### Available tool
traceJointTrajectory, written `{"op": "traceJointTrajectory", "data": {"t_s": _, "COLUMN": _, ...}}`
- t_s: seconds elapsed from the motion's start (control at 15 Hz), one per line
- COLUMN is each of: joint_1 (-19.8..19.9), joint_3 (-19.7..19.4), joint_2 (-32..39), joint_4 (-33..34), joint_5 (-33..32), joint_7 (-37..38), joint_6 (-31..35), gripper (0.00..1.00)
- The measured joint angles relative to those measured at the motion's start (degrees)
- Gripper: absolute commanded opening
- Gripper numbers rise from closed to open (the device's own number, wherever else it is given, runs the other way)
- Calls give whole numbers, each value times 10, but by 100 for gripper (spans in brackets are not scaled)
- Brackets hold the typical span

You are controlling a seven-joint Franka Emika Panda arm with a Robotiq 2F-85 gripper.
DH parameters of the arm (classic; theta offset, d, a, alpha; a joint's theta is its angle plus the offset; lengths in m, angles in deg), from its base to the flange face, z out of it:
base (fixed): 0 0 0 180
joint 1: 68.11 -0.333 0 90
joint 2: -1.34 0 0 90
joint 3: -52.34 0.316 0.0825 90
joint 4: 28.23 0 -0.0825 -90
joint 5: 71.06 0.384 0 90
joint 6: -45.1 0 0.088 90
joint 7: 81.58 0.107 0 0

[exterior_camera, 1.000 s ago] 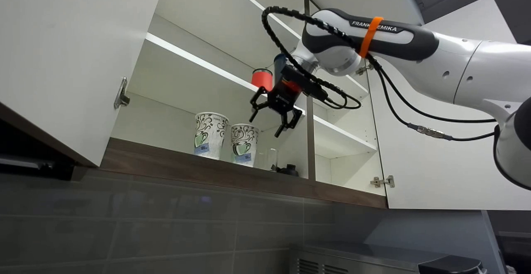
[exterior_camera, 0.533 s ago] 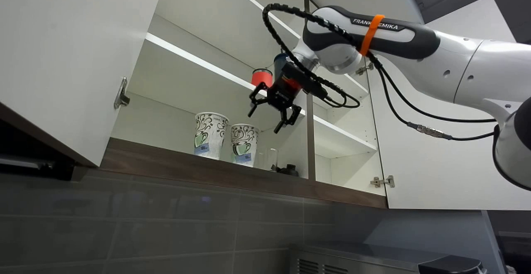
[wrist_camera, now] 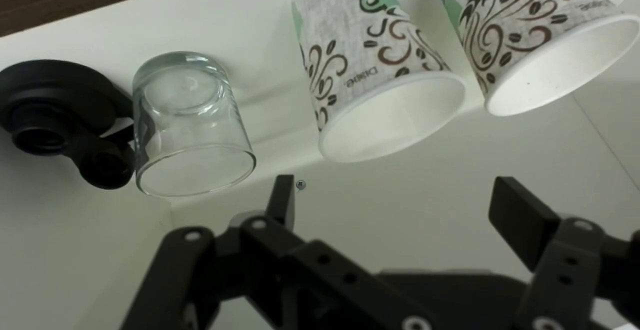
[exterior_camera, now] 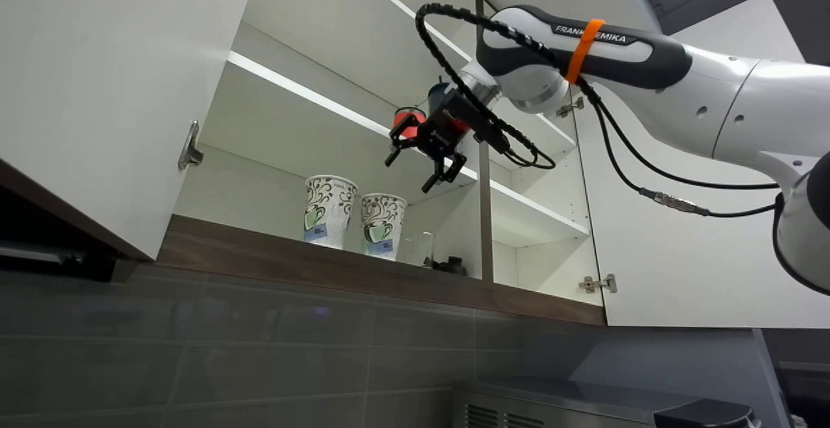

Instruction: Put the cup inside the cupboard

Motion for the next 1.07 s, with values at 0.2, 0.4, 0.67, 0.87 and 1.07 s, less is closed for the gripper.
{"op": "traceJointTrajectory", "data": {"t_s": 0.2, "joint_1": 7, "joint_3": 0, "joint_2": -8, "joint_4": -1, "joint_5": 3, "joint_7": -17, "joint_6": -14, "gripper": 100}}
{"op": "traceJointTrajectory", "data": {"t_s": 0.4, "joint_1": 18, "joint_3": 0, "joint_2": -22, "joint_4": -5, "joint_5": 21, "joint_7": -39, "joint_6": -35, "gripper": 100}}
{"op": "traceJointTrajectory", "data": {"t_s": 0.67, "joint_1": 42, "joint_3": 1, "joint_2": -61, "joint_4": -24, "joint_5": 75, "joint_7": -96, "joint_6": -80, "gripper": 100}}
{"op": "traceJointTrajectory", "data": {"t_s": 0.87, "joint_1": 66, "joint_3": 0, "joint_2": -101, "joint_4": -55, "joint_5": 115, "joint_7": -163, "joint_6": -108, "gripper": 100}}
{"op": "traceJointTrajectory", "data": {"t_s": 1.07, "joint_1": 87, "joint_3": -6, "joint_2": -143, "joint_4": -109, "joint_5": 146, "joint_7": -210, "joint_6": -110, "gripper": 100}}
